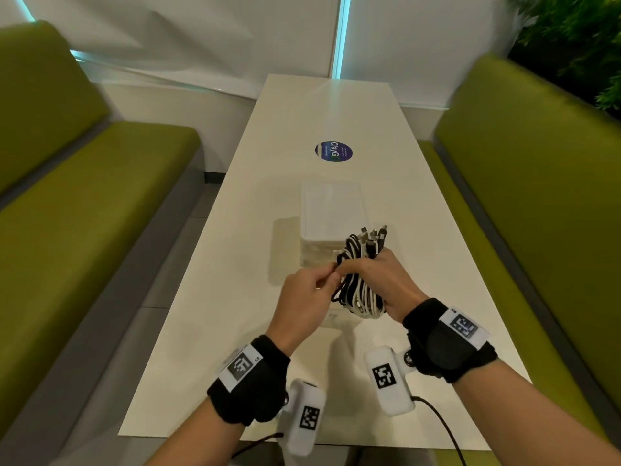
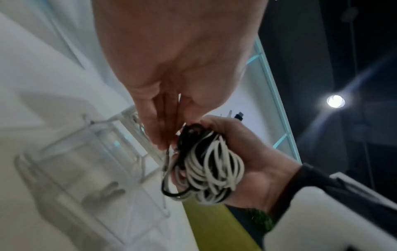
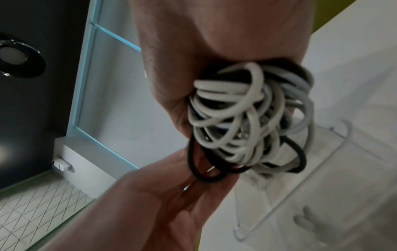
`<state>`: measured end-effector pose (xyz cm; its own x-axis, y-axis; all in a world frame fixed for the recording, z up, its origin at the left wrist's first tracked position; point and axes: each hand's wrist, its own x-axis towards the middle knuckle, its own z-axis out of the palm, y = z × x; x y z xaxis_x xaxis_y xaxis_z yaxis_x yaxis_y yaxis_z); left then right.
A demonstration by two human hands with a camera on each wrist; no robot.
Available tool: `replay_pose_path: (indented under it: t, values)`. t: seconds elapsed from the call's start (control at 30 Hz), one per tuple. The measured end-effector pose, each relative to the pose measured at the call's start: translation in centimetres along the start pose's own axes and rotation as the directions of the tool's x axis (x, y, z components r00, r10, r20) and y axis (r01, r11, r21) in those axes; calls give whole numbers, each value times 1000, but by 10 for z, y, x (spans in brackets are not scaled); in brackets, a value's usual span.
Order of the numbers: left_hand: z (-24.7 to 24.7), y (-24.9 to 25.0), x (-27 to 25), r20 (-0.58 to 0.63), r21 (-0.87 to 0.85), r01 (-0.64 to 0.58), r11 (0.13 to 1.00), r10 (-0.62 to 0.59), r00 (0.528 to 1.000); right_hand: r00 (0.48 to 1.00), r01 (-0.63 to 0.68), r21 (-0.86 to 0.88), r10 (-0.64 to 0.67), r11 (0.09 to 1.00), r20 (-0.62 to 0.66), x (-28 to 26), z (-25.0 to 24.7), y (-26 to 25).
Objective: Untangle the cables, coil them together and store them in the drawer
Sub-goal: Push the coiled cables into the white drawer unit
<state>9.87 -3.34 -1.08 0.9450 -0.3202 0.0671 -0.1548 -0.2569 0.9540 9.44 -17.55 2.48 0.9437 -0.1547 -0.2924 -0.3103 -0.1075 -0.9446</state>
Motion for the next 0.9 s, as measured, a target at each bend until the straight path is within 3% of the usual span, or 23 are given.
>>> replay_pose_path:
  t: [0.07, 0.13, 0.3, 0.47, 0.63, 0.7, 0.73, 0.8, 0.83, 0.9]
  values:
    - [4, 6, -2, 22, -276, 141, 951, -141, 990, 1000, -3, 16, 3, 1000, 4, 0, 3, 5]
    - [6, 9, -3, -10, -356, 180, 917, -197, 980, 1000, 15, 17, -15, 1000, 3, -2, 8, 8]
    - [4, 8, 3, -89, -313, 167, 935, -204, 975, 997, 69, -18, -69, 997, -16, 6, 18, 2]
    - [-8, 11, 7, -20, -227, 98, 969, -105, 994, 999, 29, -33, -28, 999, 17, 19, 14, -3]
    - [-20, 2, 16, 90, -126, 138, 982, -127, 988, 998, 49, -88, -52, 995, -31, 21, 13, 1]
    - [-23, -9, 20, 81, 35, 160, 986, -163, 983, 995, 77, -147, -86, 986, -56, 21, 14, 3]
    - [-23, -14, 20, 92, 206, 118, 971, -139, 986, 993, 88, -182, -102, 979, -66, 21, 13, 5]
    - [-22, -22, 13, 137, 546, -7, 838, -80, 987, 988, 96, -258, -123, 961, -89, 19, 13, 8]
    - [-20, -27, 10, 147, 631, -63, 773, -39, 988, 986, 95, -306, -133, 947, -103, 18, 14, 9]
    - [-18, -35, 2, 146, 646, -113, 755, 23, 989, 976, 122, -407, -184, 905, -117, 16, 18, 13]
